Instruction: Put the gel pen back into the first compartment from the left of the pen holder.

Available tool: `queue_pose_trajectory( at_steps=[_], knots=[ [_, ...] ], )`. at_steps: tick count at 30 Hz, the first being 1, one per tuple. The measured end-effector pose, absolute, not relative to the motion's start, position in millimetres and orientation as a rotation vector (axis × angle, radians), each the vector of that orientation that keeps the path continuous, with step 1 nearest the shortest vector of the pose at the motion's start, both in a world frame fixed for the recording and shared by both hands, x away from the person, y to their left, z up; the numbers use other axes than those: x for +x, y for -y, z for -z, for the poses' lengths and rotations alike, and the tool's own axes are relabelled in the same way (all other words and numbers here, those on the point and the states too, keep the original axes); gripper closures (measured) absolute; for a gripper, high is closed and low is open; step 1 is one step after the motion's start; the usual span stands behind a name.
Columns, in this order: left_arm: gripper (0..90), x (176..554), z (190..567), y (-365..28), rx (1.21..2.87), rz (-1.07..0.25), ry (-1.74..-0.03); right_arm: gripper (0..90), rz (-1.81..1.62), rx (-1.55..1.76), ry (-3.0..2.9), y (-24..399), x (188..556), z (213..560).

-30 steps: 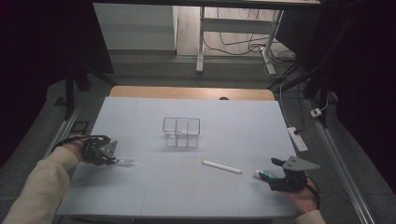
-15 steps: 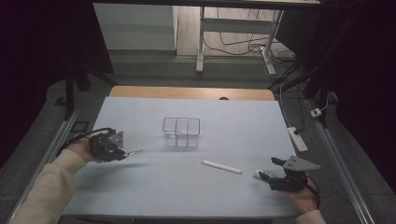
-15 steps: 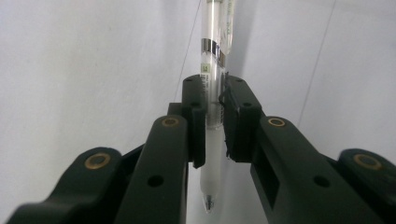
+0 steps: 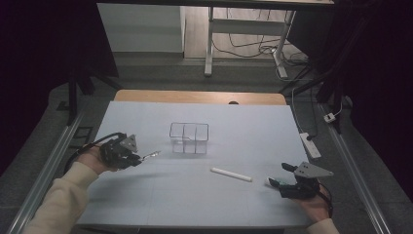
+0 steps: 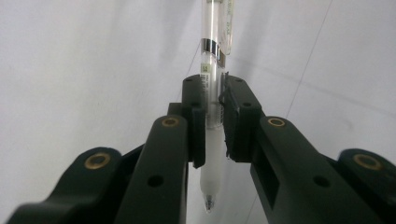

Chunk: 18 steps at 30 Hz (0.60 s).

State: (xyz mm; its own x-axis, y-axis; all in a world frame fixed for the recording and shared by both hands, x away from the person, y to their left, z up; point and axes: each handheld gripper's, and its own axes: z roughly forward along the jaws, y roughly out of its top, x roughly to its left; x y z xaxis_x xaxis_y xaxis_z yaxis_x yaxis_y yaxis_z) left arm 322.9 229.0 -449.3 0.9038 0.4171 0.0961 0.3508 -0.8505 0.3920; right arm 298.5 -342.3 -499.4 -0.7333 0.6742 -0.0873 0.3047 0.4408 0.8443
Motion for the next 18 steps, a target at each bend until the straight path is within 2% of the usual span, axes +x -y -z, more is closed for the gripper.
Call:
queue_pose_trajectory(
  at_steps=[18],
  knots=[
    [79.6, 306.4, 440.5, -193.9, 2.608, -0.310, -0.588, 22.6, -1.240, 0.791, -2.269, 330.8, 300.1, 493.9]
  ],
)
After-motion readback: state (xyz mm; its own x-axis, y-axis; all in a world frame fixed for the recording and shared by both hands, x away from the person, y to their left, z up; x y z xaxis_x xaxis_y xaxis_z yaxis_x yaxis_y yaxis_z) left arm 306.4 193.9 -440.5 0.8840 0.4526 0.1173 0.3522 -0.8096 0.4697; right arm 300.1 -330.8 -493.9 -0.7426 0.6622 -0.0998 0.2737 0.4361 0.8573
